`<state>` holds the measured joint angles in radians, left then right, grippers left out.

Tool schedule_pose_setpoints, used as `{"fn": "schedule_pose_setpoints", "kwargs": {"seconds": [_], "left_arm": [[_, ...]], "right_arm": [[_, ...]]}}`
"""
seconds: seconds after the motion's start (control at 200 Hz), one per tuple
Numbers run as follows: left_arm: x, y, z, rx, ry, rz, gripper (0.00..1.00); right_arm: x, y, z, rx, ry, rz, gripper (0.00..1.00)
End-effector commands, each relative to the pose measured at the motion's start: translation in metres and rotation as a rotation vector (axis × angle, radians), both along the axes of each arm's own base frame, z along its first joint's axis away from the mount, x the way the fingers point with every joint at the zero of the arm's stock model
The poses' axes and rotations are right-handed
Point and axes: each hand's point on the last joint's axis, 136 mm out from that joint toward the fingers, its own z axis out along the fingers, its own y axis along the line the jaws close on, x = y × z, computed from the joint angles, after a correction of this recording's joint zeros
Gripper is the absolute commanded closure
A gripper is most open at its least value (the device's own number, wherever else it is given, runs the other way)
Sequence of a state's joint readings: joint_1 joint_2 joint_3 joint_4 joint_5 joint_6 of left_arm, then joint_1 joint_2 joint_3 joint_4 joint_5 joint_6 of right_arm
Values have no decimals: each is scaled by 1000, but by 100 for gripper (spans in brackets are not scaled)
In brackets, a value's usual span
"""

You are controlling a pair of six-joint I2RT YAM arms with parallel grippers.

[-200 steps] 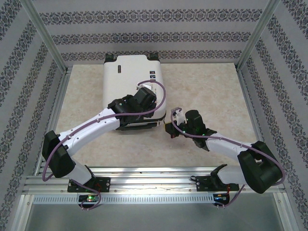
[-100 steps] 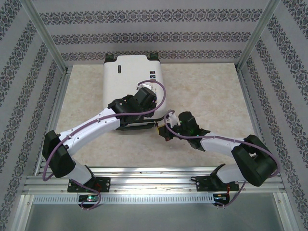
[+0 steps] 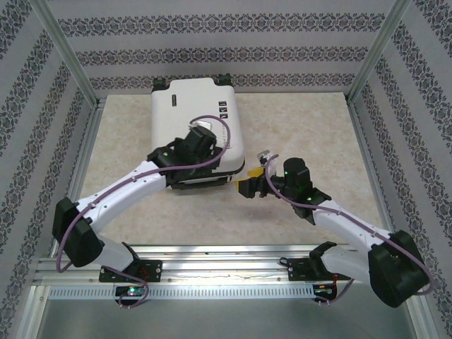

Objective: Pack the luggage

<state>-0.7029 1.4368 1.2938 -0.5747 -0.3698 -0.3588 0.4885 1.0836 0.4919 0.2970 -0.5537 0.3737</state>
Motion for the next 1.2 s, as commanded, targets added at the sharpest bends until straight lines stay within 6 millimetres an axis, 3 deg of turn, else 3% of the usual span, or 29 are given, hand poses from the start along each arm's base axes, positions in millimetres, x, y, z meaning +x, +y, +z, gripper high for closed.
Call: {"fn": "schedule_pose_setpoints", "kwargs": {"seconds": [0.0,0.18,0.315,0.55,0.699,0.869,1.194], "left_arm": [[2,56,25,-49,-57,114,3],[-8,118,48,-173,-143,225,0],[-13,135,45,-235,-135,243,0],[-2,126,17,-375,-65,182,0],[4,124,3,-388,-28,179,0],[5,109,-6,-452,-1,119,1],[8,79,-37,-579,92,50,11]], "right_arm": [[17,-16,17,-21,-32,-117,8],[48,-22,42,-46,-54,-213,2],[81,-20,56,-16,17,-272,2],[126,1,62,52,121,-246,3],[138,20,54,79,179,-183,2],[133,34,47,94,205,-115,5],[109,39,41,98,219,-45,24]]}}
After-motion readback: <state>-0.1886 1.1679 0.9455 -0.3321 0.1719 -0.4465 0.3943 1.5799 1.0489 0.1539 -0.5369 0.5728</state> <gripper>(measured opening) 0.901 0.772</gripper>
